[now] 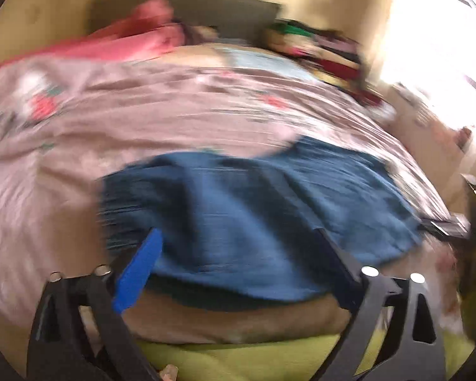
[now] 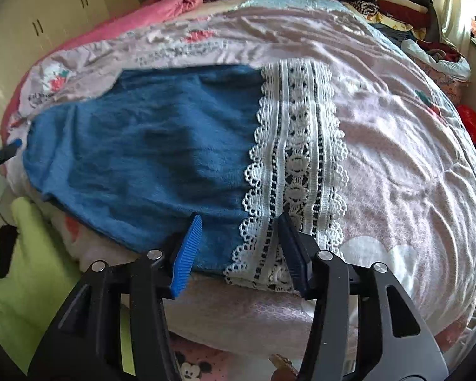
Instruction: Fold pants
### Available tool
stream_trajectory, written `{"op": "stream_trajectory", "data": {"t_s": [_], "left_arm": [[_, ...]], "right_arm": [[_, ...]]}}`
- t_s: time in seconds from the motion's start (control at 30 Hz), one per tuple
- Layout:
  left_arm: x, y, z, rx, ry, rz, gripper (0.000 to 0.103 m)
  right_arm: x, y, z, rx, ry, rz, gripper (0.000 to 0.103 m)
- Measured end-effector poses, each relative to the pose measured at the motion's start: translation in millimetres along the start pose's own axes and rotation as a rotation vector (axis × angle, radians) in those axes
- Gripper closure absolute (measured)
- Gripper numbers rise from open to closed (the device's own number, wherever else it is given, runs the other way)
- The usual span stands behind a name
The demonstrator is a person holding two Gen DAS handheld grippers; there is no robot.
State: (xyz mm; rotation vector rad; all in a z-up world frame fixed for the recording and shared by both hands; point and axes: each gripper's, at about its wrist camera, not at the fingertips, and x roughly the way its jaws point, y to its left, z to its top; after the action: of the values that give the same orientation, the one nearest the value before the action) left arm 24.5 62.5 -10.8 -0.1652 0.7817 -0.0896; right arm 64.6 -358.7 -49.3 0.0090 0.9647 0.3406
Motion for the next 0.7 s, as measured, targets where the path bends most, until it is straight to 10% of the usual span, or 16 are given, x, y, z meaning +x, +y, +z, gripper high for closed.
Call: {"op": "stream_trajectory", "data": {"t_s": [0.27,0.33,0.43,0.7], "left_arm": [[36,47,-2,-0.164,0.066,0.086,0.009],[44,50,-4,-0.204,0.073,0.027,0.047],[40,46,4,-0.150,0.040,0.051,0.057],[35,64,11,-0.139,0.003,0.108,0.055]], "right_arm": [[-1,10,11,-0.008,-0.029,0.039,0.057],[3,12,10,-0.010,-0.020,0.036,0.056],[9,11,7,-0.007,-0.001,0.028,0.055],[17,17,-1,-0.024,0.013,0.028,0.045]]}}
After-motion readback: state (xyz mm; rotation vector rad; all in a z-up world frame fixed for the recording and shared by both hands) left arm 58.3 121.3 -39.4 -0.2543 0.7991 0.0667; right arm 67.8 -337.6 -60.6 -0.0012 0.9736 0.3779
